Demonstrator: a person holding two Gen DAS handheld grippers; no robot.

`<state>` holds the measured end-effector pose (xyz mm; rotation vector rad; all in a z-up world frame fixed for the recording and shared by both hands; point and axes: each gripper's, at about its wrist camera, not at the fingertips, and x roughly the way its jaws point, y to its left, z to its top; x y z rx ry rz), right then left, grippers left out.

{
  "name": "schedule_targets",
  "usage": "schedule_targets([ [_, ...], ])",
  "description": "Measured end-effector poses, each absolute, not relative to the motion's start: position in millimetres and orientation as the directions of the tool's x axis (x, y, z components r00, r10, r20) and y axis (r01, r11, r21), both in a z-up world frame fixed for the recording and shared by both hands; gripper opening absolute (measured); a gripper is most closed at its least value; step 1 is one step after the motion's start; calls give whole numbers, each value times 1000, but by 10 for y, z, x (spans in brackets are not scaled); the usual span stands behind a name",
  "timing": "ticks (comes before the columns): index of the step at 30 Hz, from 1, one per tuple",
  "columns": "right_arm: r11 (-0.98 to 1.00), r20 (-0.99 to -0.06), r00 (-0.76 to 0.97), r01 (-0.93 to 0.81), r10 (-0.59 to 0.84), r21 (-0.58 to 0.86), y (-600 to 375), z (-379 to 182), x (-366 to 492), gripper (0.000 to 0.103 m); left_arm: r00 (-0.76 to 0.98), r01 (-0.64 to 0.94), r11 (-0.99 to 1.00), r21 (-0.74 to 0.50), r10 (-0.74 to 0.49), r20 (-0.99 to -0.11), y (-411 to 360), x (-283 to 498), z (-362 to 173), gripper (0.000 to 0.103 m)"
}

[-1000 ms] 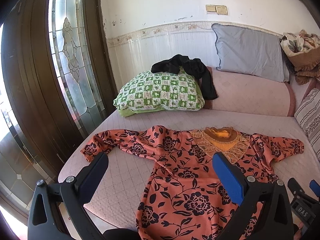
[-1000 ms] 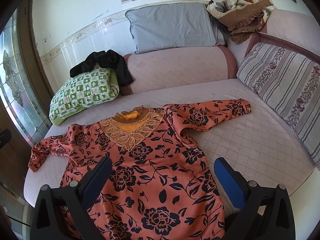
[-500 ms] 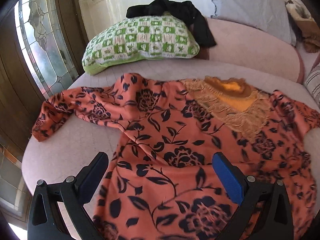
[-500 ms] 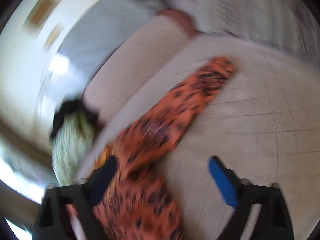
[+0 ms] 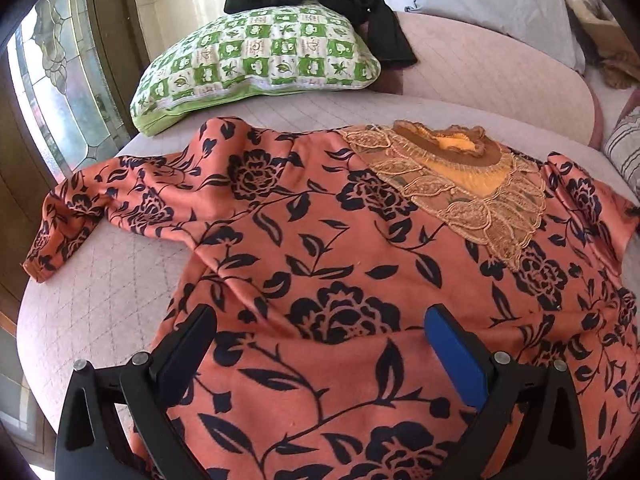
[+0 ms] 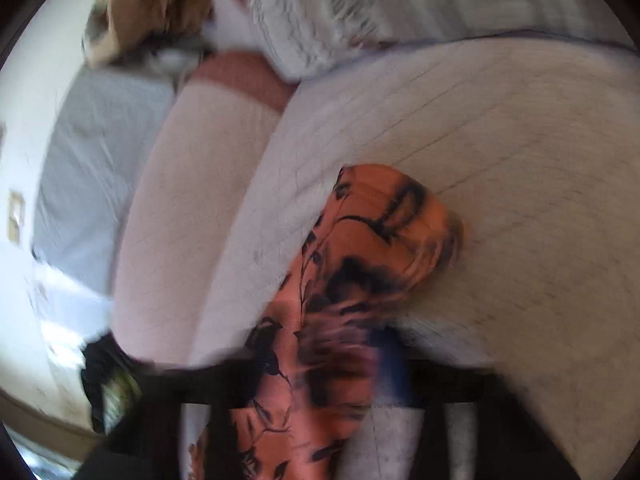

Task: Fold small clothes

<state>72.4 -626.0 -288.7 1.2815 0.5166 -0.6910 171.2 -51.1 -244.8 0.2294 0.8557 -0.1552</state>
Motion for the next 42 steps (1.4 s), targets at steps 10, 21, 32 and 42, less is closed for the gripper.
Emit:
schedule_targets([
  [10, 509, -475, 873, 459, -108, 728, -5188, -1533, 1272, 8, 674, 121, 992, 43, -50, -737, -199, 1711, -2234, 103],
  [21, 717, -487, 803, 111, 343, 688, -2099, -1130, 2587, 34, 701, -143, 989, -25, 83, -709, 617, 1632, -2034, 103],
  [32, 740, -546, 739, 97, 394, 665, -1886, -1790, 2071, 62, 593, -376, 916, -139, 123, -796, 1267, 1687, -2240, 103],
  [42, 752, -610, 723, 195, 324, 630, -2424, -2762, 1973, 33, 580, -497, 855, -149, 199, -790, 2008, 1844, -2142, 103],
])
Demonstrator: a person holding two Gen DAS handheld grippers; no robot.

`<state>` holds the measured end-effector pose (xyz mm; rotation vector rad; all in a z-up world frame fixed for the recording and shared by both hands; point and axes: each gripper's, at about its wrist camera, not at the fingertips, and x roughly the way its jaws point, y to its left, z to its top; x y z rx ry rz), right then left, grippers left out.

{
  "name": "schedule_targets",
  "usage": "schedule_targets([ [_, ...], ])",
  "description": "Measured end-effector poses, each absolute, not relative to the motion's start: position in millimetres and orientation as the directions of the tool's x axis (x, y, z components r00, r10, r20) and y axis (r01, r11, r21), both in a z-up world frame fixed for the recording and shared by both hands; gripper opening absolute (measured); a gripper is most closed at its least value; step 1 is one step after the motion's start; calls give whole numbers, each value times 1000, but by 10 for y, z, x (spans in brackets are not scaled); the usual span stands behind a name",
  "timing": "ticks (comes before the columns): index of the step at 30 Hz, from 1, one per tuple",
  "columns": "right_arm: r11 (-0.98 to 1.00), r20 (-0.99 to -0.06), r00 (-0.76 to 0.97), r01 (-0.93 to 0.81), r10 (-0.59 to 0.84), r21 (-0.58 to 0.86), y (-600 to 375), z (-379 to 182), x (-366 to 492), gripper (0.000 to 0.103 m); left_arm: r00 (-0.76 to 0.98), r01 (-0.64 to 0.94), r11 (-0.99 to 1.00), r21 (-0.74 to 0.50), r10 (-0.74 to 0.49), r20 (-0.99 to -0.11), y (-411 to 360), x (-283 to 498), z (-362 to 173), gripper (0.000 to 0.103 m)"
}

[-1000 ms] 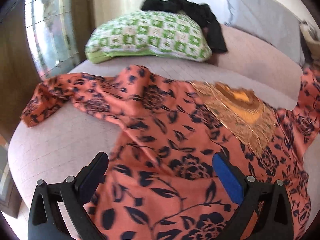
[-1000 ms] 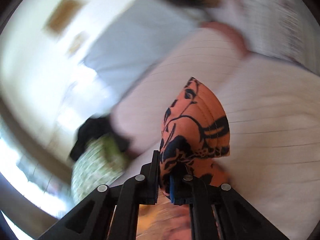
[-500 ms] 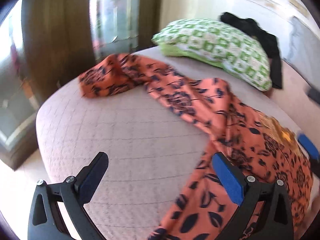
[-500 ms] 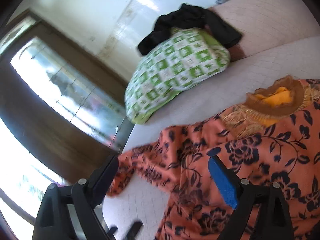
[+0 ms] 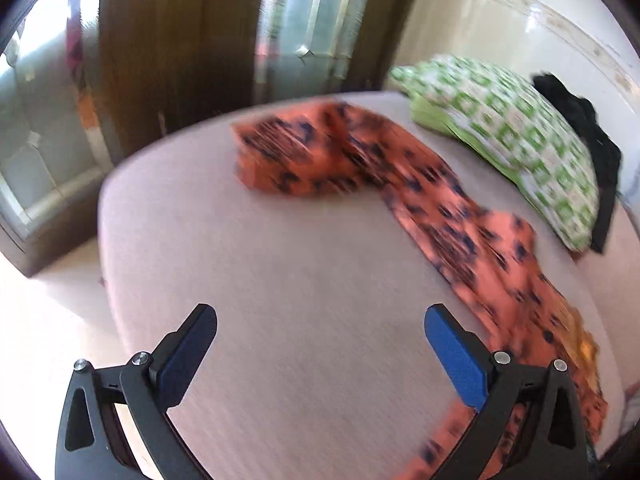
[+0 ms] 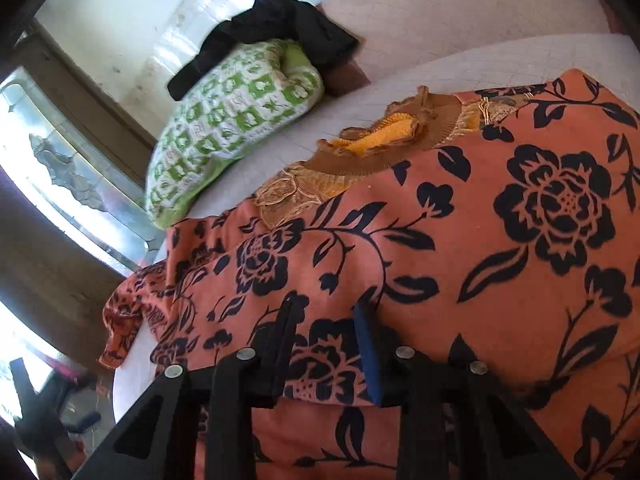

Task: Fold small clothes

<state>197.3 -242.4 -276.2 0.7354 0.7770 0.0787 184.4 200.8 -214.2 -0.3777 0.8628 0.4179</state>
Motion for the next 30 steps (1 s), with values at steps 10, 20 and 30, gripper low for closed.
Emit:
schedule_targets([
  [10, 723, -563, 750, 168, 348, 670, -2466, -2781, 1922, 35, 547, -570, 806, -159, 228, -806, 3176, 2163, -2099, 103],
  [20, 716, -555, 753, 164, 353, 679, -2476, -2787, 1915, 35, 466, -503, 812, -296, -33, -884, 3314, 2860, -2519, 53],
  [30, 701, -541, 758, 160, 364, 695, -2490, -2797, 1899, 35, 575, -258, 939, -226, -39, -818, 2566, 2923, -1621, 4],
])
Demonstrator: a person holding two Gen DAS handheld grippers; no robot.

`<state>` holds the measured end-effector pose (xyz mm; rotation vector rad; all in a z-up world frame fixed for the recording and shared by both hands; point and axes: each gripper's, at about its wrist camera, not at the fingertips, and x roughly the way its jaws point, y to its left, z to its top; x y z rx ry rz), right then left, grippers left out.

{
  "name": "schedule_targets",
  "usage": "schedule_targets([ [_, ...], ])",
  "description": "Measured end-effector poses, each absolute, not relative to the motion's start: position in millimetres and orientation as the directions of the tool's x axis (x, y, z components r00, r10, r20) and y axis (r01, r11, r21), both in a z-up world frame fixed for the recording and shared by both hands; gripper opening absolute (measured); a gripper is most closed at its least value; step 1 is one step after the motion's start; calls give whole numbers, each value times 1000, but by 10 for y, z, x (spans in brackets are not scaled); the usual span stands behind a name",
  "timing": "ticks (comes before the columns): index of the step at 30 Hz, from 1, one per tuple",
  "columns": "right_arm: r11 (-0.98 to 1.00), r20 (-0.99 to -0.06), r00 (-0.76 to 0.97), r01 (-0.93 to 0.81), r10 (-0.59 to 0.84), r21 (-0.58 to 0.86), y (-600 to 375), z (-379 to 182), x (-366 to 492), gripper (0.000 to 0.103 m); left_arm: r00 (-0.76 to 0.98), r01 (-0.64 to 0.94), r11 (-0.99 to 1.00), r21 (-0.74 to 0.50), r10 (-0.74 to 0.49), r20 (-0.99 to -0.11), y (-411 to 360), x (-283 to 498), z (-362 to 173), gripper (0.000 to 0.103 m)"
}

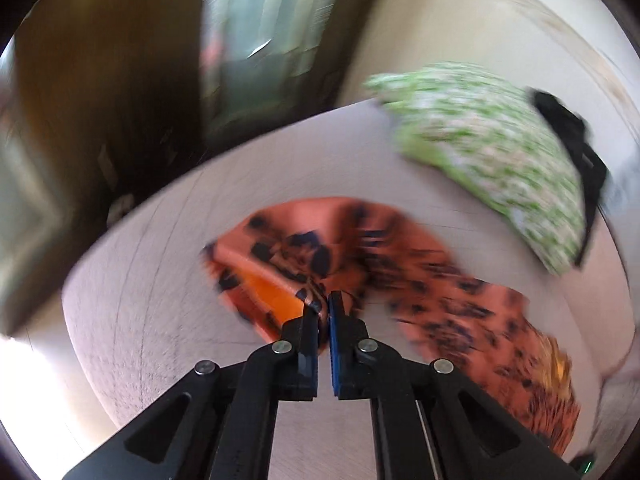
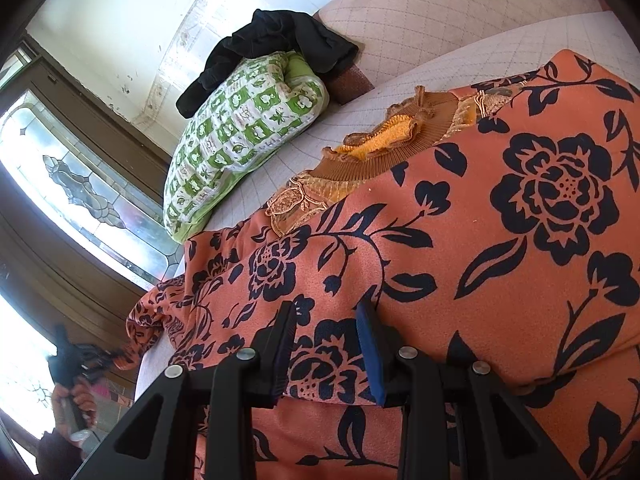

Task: Fold small clothes

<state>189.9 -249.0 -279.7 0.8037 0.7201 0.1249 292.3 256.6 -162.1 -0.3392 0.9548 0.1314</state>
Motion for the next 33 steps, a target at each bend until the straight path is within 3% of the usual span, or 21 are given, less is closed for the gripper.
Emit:
schedule_targets([
  [7, 685, -562, 747, 201, 356, 700, -2503, -2691, 1758, 36, 653, 151, 988, -17, -113, -749, 901, 2824, -487, 3],
  [13, 703, -538, 777, 181, 327, 688, -2676, -2511, 1319, 38, 640, 503, 850, 158, -244, -728, -723, 2407, 176, 7],
  [15, 721, -547, 776, 179, 315, 670, -2764, -2477, 1191, 61, 656, 538, 826, 168, -285, -699, -877, 2251, 386, 11],
  [16, 715, -543, 776, 179, 319, 676, -2817, -2477, 1125, 76, 668, 532, 830, 167, -290, -686, -832, 2225, 442, 30],
  [17, 701, -533, 781, 179, 325, 690, -2872, -2487, 1049, 78, 684, 506, 846, 169, -274, -676, -720, 2205, 463, 63],
  [19, 684, -529, 780, 186, 334, 706, -2961, -2537, 928, 78, 739, 398, 896, 198, -185, -648, -377, 2254, 396, 86],
  [23, 672, -522, 783, 187, 339, 716, -3004, -2646, 817, 76, 759, 100, 951, 292, 117, -640, 731, 2550, -79, 87],
  [25, 695, -531, 785, 187, 320, 694, -2969, -2634, 820, 76, 685, -25, 959, 281, 221, -694, 1336, 2707, -389, 87],
  [30, 767, -570, 776, 185, 270, 615, -2837, -2628, 862, 77, 499, -269, 952, 148, 269, -824, 2517, 2839, -1176, 87],
  [33, 762, -564, 779, 182, 274, 622, -2853, -2650, 850, 77, 447, -333, 937, 103, 253, -858, 2795, 2870, -1474, 87],
])
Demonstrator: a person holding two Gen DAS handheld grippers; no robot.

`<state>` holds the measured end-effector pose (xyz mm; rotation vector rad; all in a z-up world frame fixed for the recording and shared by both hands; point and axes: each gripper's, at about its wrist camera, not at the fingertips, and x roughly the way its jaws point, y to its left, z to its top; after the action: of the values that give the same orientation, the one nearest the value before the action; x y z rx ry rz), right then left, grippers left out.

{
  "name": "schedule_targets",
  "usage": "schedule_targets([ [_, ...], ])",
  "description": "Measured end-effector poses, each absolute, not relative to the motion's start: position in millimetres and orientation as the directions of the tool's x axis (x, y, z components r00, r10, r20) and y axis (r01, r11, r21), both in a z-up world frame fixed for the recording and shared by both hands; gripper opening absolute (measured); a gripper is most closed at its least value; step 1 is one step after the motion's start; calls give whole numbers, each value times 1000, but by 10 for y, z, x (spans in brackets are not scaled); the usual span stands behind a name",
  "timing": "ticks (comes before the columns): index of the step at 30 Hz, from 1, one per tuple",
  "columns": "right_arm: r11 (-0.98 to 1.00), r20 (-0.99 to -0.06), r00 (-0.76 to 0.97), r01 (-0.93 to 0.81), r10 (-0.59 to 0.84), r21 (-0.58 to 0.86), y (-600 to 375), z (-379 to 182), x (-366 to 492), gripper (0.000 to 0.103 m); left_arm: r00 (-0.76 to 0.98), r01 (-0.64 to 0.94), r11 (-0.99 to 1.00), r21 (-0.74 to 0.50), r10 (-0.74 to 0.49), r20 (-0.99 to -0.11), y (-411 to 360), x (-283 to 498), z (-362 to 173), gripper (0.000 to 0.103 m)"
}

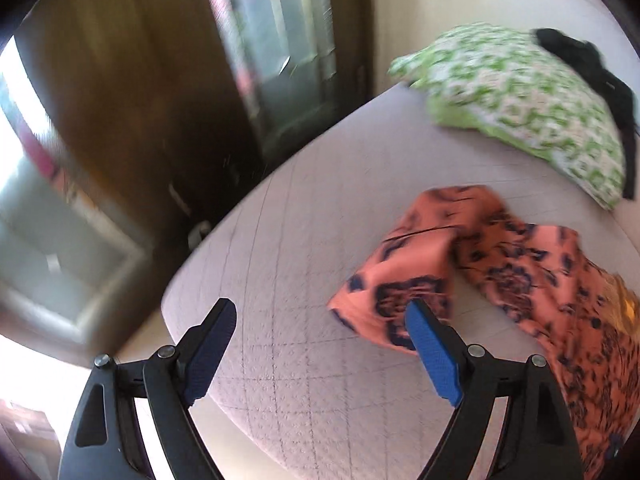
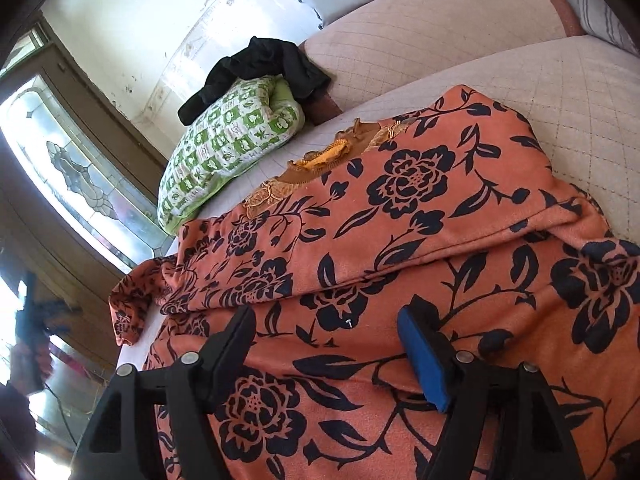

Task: Fold small clothes

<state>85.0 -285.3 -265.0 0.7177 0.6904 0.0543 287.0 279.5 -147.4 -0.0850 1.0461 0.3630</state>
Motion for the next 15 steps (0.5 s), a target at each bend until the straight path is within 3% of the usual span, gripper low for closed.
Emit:
schedule_targets([
  [10, 779, -582, 770, 188, 262, 598, -2815, -2659, 875, 77, 401, -236, 969, 77, 169, -900, 2798, 3384, -2261, 87],
  [12, 780, -584, 769, 188, 261, 597, -2814, -2661, 879, 77, 401, -205, 977, 58, 137, -906, 2746, 3441, -2374, 66],
  [13, 782, -585, 768, 188, 260, 595, -2812, -2660, 881, 77, 397, -195, 980, 42, 118, -910, 2732, 3456, -2436, 37],
  [15, 784, -587, 767, 188, 259, 592, -2807, -2662, 888, 77, 413, -193, 981, 27, 106, -904, 2691, 3440, -2386, 14],
])
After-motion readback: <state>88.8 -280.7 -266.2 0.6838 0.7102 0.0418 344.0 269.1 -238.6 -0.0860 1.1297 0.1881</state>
